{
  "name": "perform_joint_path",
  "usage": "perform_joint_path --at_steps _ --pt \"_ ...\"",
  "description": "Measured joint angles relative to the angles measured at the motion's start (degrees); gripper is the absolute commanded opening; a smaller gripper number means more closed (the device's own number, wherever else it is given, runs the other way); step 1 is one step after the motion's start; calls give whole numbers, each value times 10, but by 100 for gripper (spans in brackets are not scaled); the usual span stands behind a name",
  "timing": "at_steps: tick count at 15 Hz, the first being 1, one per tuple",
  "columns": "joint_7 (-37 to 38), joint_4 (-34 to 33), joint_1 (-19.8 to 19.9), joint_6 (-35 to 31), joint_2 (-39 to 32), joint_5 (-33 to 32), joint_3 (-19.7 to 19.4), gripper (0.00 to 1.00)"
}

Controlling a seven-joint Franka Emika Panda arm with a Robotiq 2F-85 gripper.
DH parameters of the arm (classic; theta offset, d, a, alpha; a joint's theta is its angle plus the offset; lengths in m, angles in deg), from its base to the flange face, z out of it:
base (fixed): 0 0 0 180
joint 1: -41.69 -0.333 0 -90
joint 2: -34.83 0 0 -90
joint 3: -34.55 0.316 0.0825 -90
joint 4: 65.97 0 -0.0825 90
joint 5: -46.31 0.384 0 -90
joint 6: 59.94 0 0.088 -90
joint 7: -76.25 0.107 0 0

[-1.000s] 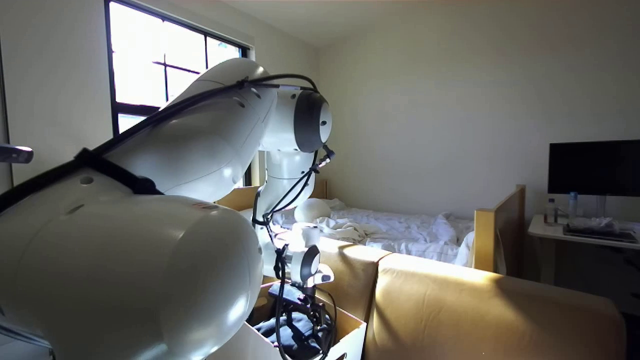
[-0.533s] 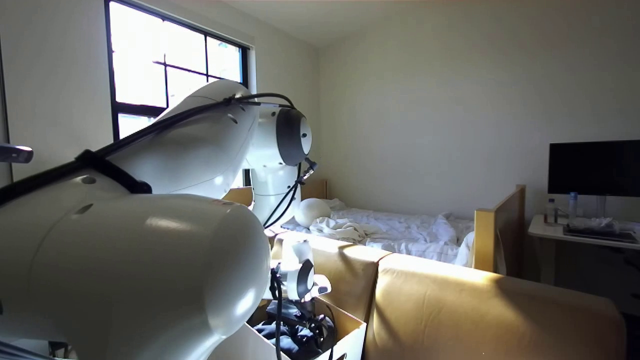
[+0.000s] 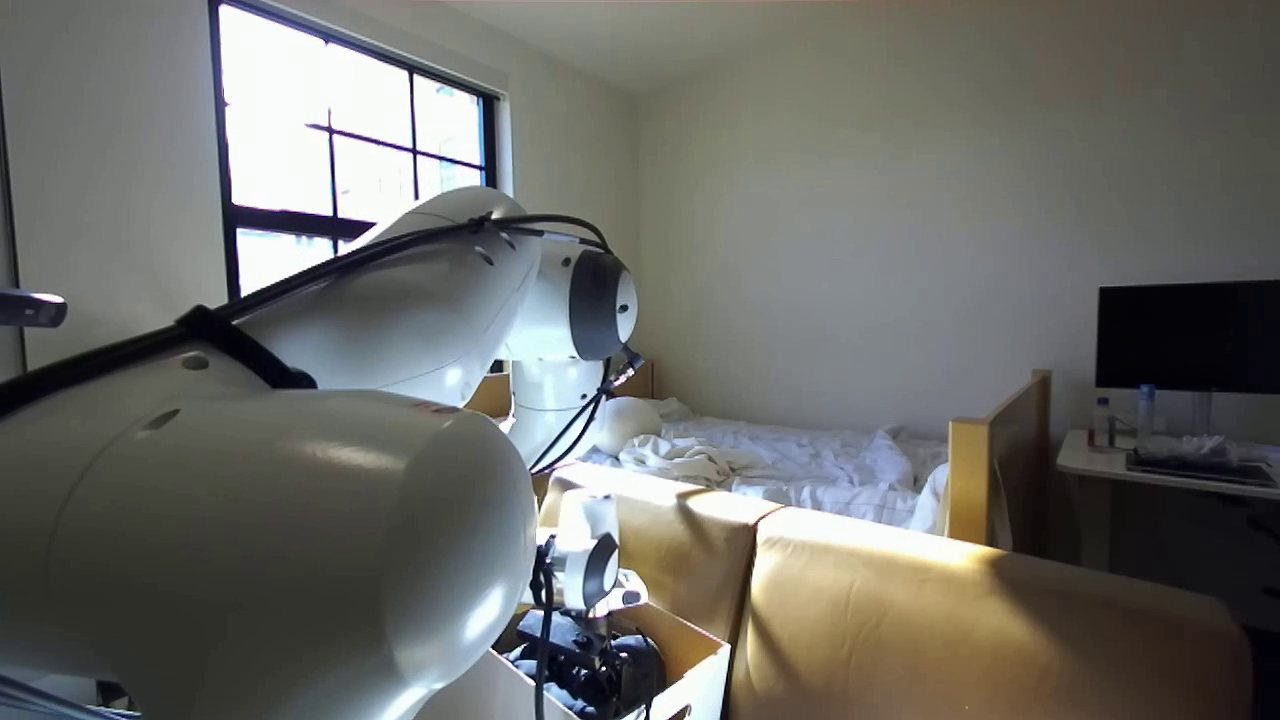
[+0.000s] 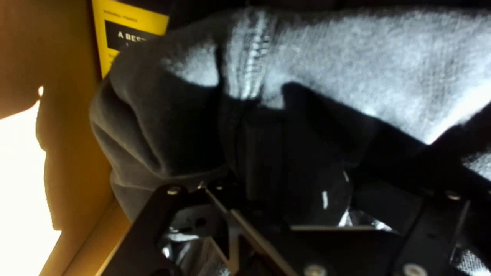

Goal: Remove the black hood and the plastic bag, and put them on the couch

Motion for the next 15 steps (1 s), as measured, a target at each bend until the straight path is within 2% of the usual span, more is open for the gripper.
perform_joint_path --at_steps 4,6,7,9,12,15 --pt "-5 -11 6 35 2 0 5 11" --pt "-28 -14 24 55 6 0 27 6" --pt "-45 -15 40 67 8 0 44 10" --pt "-85 -17 79 97 13 0 85 7" --pt "-137 -17 129 150 24 8 139 7" --pt "-152 -17 140 191 45 14 156 7"
